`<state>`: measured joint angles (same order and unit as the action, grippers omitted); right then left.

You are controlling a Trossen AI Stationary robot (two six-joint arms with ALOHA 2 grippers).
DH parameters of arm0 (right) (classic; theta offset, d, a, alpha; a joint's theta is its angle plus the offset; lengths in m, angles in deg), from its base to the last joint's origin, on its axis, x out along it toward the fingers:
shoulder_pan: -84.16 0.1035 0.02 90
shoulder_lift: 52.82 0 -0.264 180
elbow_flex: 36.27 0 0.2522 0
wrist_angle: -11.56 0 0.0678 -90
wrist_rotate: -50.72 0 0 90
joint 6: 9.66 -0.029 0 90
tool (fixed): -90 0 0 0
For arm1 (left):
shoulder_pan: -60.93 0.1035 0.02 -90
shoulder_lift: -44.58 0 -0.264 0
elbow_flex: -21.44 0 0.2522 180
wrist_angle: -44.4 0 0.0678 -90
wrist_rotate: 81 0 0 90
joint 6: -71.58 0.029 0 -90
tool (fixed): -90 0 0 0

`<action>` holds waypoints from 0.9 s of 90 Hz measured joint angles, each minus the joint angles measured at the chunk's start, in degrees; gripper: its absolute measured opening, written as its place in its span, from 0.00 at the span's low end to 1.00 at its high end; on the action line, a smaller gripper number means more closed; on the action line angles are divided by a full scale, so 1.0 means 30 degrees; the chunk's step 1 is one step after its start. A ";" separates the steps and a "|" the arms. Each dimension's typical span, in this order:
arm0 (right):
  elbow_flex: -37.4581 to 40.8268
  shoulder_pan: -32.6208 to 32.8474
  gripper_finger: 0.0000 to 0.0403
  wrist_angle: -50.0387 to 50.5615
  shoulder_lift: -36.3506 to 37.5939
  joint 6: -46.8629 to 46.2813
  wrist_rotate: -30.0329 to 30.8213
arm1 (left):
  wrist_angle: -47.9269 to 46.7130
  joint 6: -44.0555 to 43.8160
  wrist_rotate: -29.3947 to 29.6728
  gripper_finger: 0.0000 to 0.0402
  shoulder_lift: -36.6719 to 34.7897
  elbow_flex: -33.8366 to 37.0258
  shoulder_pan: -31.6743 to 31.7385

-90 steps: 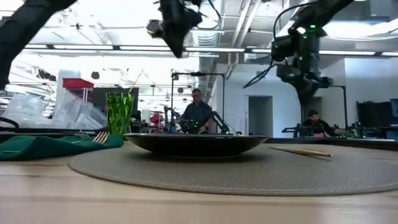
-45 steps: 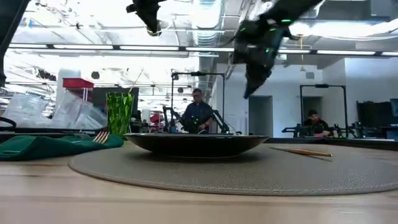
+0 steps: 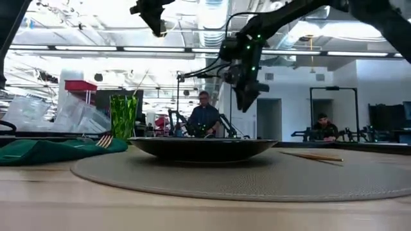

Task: Set table place
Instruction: Put the green spoon on the gray table mat

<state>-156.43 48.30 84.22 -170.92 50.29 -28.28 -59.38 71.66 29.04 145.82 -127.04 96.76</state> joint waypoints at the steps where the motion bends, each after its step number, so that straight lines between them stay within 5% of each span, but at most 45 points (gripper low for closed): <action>1: -0.0011 -0.0023 0.40 0.0009 -0.0017 0.0185 -0.0038 | 0.0000 0.0049 0.0018 0.00 0.0002 0.0000 0.0025; 23: 0.0889 0.0081 0.42 -0.0516 -0.0373 0.1966 -0.1783 | 0.0000 0.0819 0.0041 0.00 -0.0004 0.0000 0.0476; 61: 0.4363 0.2470 0.38 -0.2795 -0.0443 0.1879 -0.1766 | 0.0000 0.0757 0.0048 0.00 -0.0004 0.0000 0.1982; 81: 0.5266 0.2495 0.37 -0.4231 -0.0444 0.2385 0.0896 | 0.0000 0.0757 0.0052 0.00 -0.0004 0.0000 0.2679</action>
<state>-140.64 55.78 71.52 -172.26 57.44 -25.59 -59.38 73.93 29.20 145.81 -127.04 104.80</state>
